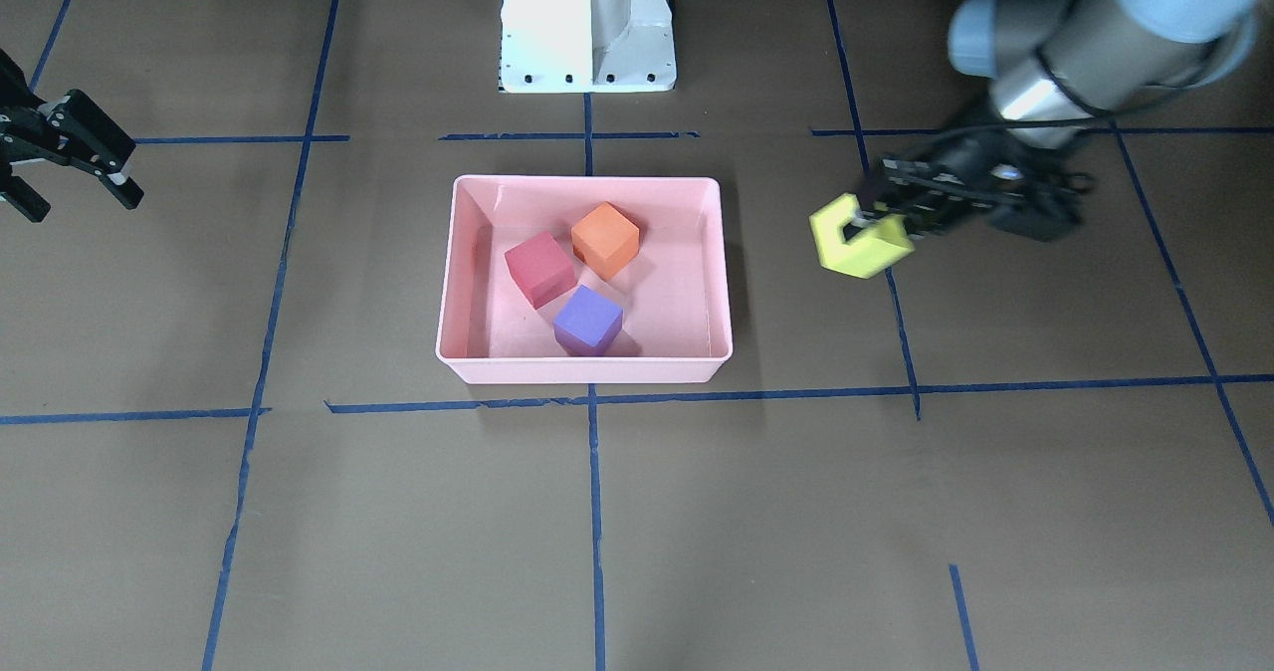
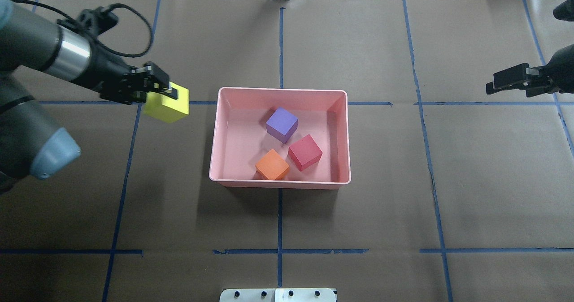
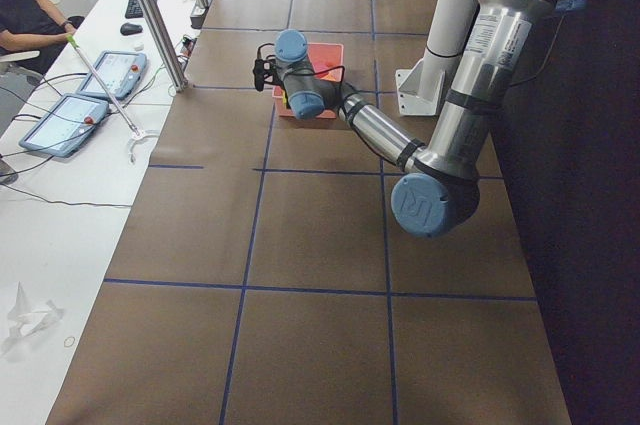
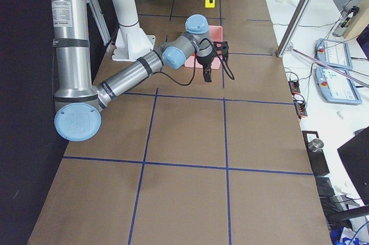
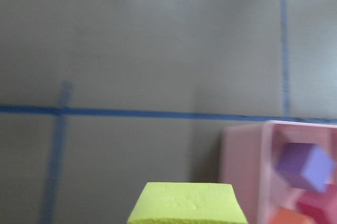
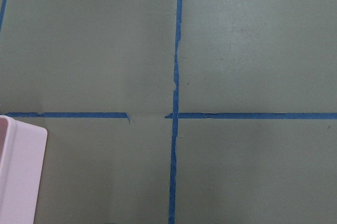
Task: Place blocks into pink bin with both arms
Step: 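Drop the yellow-green cube into the bin while the right arm withdraws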
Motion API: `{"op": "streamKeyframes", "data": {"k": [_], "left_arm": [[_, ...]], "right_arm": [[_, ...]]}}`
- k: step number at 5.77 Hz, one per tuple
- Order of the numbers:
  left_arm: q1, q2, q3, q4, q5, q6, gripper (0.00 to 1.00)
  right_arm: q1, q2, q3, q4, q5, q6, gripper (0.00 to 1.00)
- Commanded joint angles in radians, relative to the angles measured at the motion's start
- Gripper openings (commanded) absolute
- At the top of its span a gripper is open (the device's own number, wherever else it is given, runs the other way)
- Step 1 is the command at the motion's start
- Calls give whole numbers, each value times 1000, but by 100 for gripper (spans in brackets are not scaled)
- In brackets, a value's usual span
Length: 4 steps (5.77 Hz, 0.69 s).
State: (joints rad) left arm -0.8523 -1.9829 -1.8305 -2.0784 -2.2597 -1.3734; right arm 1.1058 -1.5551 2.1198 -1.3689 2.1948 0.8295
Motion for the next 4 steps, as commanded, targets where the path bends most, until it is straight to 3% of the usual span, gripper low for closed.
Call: {"op": "streamKeyframes", "data": {"k": [1,2,3,4], "left_arm": [[189,-143,11,144,208,-62,14],[202,-143,17,144,238,-62,27],[202,-134,17,144,239,-56,63],[197,-128,17,144,241,-52,91]], "right_arm": [[2,-11,-14,1,-1,-18,100],[2,-11,-14,1,-3,-18,100],[2,-11,-12,1,-3,-18,100],[2,-11,-12,2,-3,-18,100]]}}
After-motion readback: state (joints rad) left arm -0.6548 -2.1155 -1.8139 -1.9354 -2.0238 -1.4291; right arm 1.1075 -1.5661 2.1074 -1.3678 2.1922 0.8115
